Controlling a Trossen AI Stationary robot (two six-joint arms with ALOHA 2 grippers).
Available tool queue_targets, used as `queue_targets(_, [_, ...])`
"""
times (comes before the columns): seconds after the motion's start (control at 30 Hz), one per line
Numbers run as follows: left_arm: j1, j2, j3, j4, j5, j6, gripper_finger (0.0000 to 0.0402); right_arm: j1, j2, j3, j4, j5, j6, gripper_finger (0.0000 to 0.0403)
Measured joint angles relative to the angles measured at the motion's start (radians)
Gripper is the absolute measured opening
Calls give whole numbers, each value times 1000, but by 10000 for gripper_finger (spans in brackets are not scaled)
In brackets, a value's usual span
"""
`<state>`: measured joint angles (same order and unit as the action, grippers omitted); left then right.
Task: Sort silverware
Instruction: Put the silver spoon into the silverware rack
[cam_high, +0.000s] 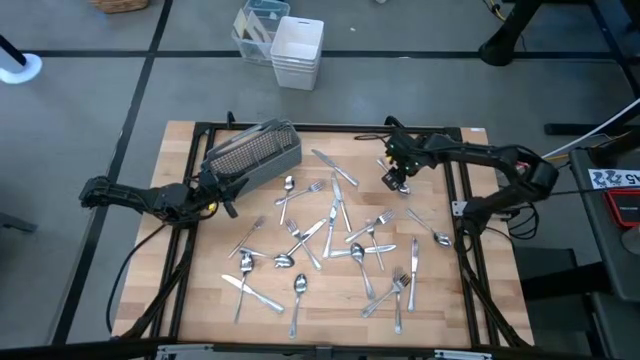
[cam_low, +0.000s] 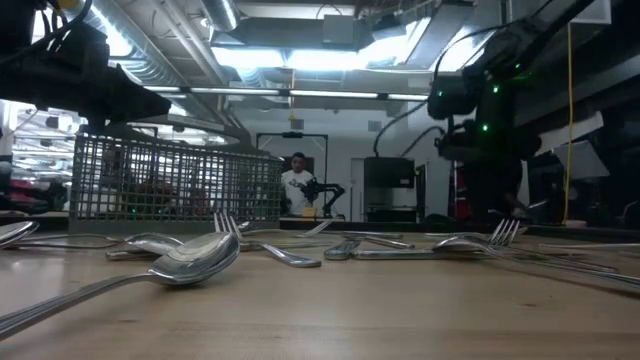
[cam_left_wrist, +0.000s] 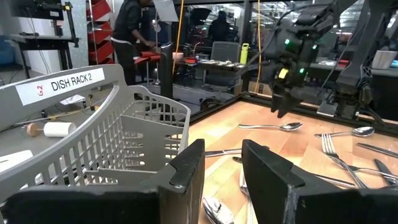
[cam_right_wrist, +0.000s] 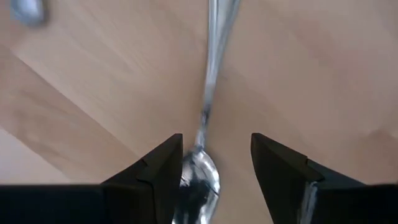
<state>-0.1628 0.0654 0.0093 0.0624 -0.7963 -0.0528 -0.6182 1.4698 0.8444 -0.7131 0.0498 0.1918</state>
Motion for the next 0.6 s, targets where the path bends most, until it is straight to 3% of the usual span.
queue_targets(0.6, [0, 0, 0, 0, 0, 0, 100, 2, 138, 0, 42, 1, -70, 193])
